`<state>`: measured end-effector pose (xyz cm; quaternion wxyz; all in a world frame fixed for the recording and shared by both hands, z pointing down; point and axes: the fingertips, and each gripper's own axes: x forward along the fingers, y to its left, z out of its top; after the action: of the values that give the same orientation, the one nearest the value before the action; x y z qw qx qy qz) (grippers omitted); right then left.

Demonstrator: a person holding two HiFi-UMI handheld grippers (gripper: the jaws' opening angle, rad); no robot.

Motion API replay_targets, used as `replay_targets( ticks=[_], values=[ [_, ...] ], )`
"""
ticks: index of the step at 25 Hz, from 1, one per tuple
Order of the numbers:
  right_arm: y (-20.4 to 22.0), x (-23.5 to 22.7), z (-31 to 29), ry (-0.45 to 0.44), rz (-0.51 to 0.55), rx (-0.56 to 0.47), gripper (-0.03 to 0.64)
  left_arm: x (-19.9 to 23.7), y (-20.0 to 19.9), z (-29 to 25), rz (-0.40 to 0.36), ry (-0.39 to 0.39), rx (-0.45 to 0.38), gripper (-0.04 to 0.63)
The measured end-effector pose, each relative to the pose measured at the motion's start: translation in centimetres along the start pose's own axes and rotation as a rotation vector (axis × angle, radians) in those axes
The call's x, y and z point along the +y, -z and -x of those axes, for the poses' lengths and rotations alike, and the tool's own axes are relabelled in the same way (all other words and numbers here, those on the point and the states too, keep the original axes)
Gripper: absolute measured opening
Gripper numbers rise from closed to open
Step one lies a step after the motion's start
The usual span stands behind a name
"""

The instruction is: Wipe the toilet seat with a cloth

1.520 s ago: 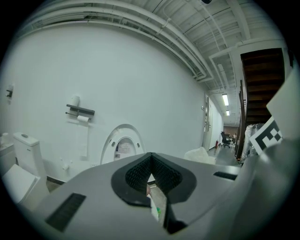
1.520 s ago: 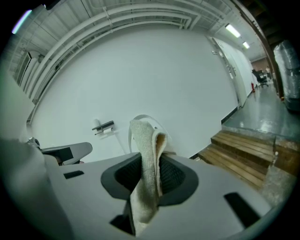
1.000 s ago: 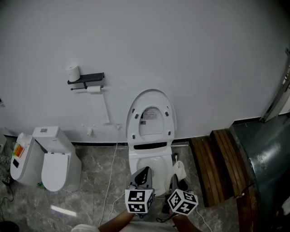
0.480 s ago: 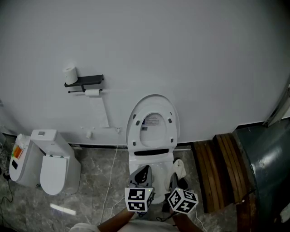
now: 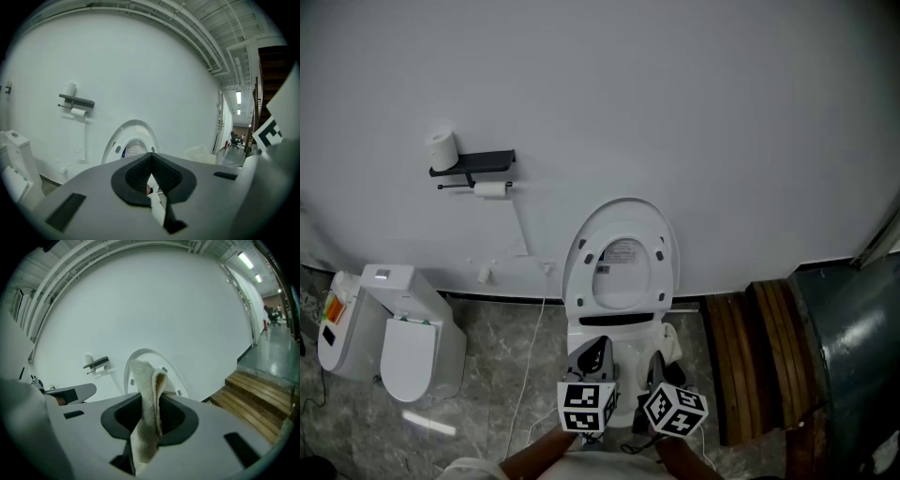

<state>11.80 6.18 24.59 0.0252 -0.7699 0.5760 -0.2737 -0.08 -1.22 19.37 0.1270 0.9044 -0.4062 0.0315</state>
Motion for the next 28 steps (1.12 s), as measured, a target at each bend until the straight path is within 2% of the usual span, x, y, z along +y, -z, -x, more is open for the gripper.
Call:
replay_targets(
  ticks=[11,19,23,28],
  values=[
    [-1.1,-0.8,-2.9,0.004,0.000,0.030,0.092,0.6,-0.1,-3.9,0.014,-0.012,0.004,-0.006],
    [-1.5,-1.8,-7.0,-0.072,0.055,0.083,0.092,0.2,0.8,-6.8,0.027,-0.071,0.012,-0.006],
    [-2.5,-2.2,-9.0,-0.109,0.116,0.079,0.092,-0.1,1.5,-7.1,0.037,-0.101,0.030,-0.006],
    [-3.3,-2.4,-12.2,-0.162,0.235,0.082,0.092,0.0,1.8,-8.1,-0.005,-0.115,0.023,-0.006]
  ],
)
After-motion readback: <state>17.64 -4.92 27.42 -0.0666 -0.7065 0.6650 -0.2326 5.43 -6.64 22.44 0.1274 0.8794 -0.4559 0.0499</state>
